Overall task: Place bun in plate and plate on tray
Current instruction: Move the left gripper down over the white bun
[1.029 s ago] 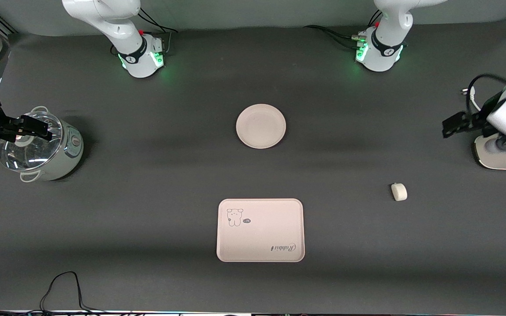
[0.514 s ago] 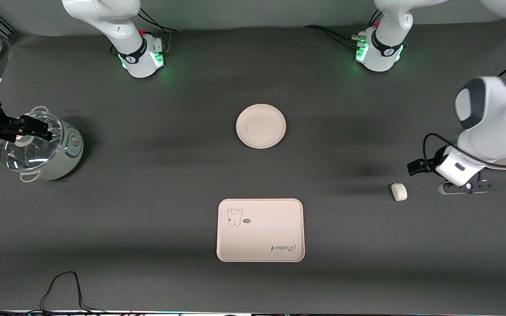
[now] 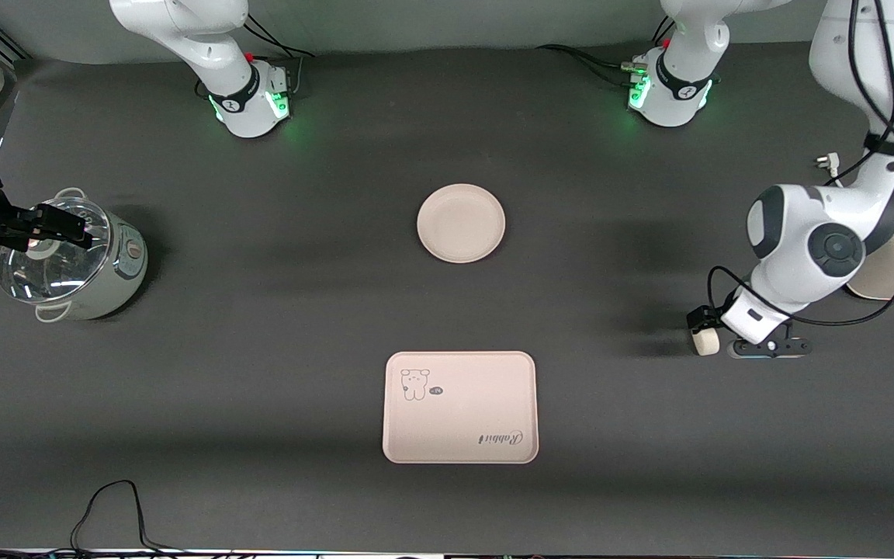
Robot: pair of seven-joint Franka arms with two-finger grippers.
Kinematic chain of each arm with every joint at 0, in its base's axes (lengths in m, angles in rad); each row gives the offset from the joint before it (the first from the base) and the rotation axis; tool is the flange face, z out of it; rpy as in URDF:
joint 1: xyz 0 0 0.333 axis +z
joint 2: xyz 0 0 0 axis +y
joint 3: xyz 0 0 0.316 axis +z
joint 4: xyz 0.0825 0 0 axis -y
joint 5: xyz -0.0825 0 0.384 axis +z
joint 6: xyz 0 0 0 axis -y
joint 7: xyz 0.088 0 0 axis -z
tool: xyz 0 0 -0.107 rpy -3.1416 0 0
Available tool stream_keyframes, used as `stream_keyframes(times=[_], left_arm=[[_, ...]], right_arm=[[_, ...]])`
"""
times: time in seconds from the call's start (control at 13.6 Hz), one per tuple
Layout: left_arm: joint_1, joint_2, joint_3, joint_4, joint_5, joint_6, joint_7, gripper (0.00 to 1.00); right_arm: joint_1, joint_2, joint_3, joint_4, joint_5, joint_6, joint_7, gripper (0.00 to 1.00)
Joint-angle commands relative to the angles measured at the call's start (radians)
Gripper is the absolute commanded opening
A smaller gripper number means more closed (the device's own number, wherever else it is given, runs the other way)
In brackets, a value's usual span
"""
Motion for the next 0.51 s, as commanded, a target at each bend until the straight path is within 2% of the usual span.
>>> stream_keyframes(times=[0.0,0.44], left_arm=[[-0.003,0.019,0.006,-0.005,0.021,0.026,-0.027,1.00],[-0.010,0.076,0.029,-0.005,0.023,0.090,-0.029,0.99]], right_arm=[[0.016,-0.026,-0.014,-0.029,-0.011,0.018,-0.017,1.00],[0.016,-0.026,-0.014,-0.029,-0.011,0.016,-0.017,1.00]])
